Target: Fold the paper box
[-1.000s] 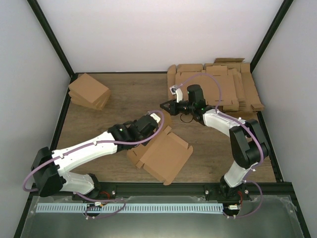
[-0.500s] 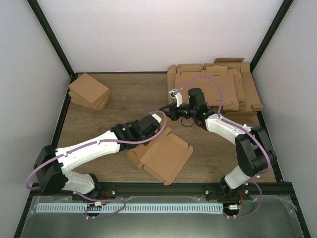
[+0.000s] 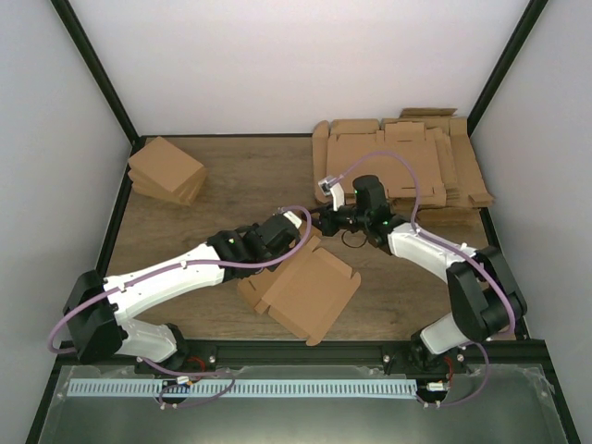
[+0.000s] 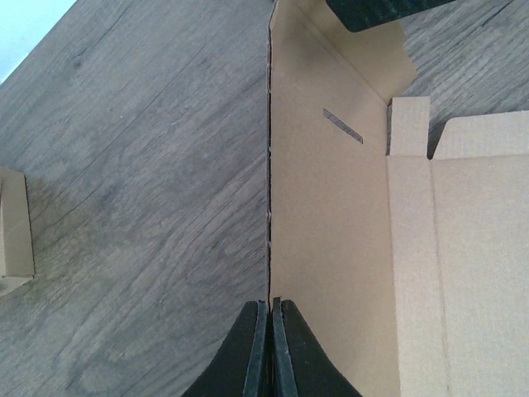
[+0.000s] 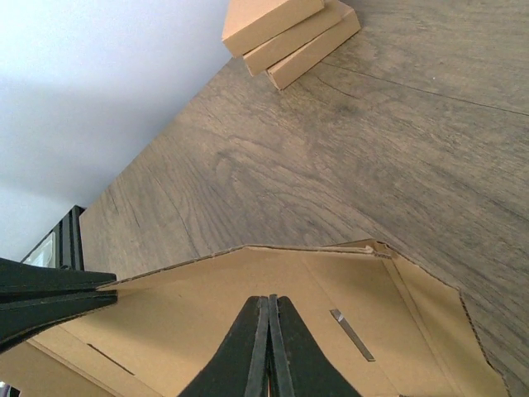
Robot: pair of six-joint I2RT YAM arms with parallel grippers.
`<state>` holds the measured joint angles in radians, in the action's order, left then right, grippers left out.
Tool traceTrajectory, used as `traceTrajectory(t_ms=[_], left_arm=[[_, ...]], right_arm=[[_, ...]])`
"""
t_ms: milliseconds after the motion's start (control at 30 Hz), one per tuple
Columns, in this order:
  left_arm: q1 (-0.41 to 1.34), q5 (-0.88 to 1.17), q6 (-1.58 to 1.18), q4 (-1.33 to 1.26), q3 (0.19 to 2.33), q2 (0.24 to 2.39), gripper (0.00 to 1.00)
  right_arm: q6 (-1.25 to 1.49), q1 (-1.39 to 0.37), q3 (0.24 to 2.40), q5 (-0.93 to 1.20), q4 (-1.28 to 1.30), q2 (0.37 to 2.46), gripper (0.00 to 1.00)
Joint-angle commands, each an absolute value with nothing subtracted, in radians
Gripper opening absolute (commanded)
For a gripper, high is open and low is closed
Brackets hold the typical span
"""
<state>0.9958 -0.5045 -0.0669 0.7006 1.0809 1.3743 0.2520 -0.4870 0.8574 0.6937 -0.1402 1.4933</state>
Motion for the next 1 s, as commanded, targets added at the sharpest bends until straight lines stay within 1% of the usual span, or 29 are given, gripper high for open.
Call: traceTrajectory(t_ms=[0,400,767,967], left_arm=[[1.005,-0.525,-0.071,0.707,1.112,1.373,0.04],[1.009,-0.533,-0.066,0.71,1.114,1.373,0.04],[1.01,-0.54,-0.065,0.71,1.115,1.368,0.04],[1.015,-0.544,-0.065,0.712,1.112,1.367,0.04]], right_arm=[[0.252,-0.496,0.856,0.683,-0.13,1.452,0.03],[0.247,-0.495,0.828,0.62,-0.123,1.416,0.03],[0.242,-0.495,0.835,0.62,-0.112,1.409,0.03],[0.232,-0.495,0.826,0.583,-0.101,1.391,0.04]])
